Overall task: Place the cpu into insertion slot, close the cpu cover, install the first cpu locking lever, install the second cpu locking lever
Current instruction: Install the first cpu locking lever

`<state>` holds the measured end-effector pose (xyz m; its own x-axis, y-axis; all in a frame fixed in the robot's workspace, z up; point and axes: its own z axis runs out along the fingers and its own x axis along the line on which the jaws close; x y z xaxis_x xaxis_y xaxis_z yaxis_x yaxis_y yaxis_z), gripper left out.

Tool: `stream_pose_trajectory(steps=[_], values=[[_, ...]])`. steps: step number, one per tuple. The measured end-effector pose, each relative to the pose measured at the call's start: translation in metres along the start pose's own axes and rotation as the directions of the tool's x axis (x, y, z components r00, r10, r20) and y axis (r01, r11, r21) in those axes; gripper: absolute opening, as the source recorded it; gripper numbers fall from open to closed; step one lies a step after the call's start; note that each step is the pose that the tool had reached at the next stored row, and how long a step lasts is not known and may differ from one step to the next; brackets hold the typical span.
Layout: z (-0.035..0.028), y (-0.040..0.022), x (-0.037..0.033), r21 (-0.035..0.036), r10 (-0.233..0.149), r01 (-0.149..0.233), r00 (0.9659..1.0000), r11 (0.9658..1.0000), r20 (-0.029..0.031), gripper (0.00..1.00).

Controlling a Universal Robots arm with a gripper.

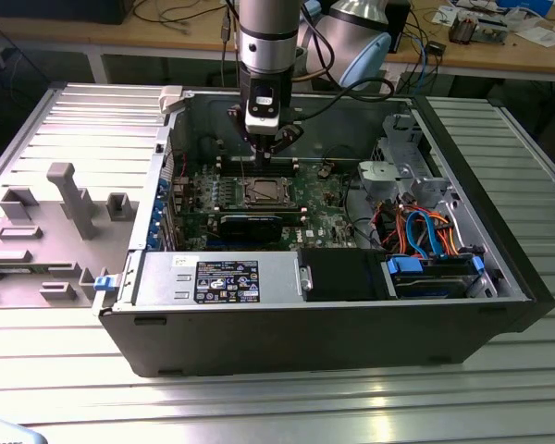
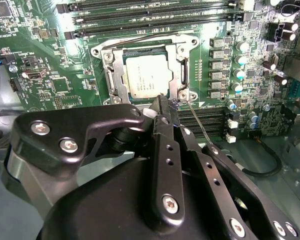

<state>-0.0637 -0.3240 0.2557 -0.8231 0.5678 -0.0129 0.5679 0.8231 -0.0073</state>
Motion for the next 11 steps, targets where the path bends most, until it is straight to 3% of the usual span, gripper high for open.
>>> stream_pose_trajectory(steps=[11], values=[[0.0, 0.0, 0.0, -0.0002, -0.01, 0.01, 1.0, 1.0, 0.0001, 0.11]])
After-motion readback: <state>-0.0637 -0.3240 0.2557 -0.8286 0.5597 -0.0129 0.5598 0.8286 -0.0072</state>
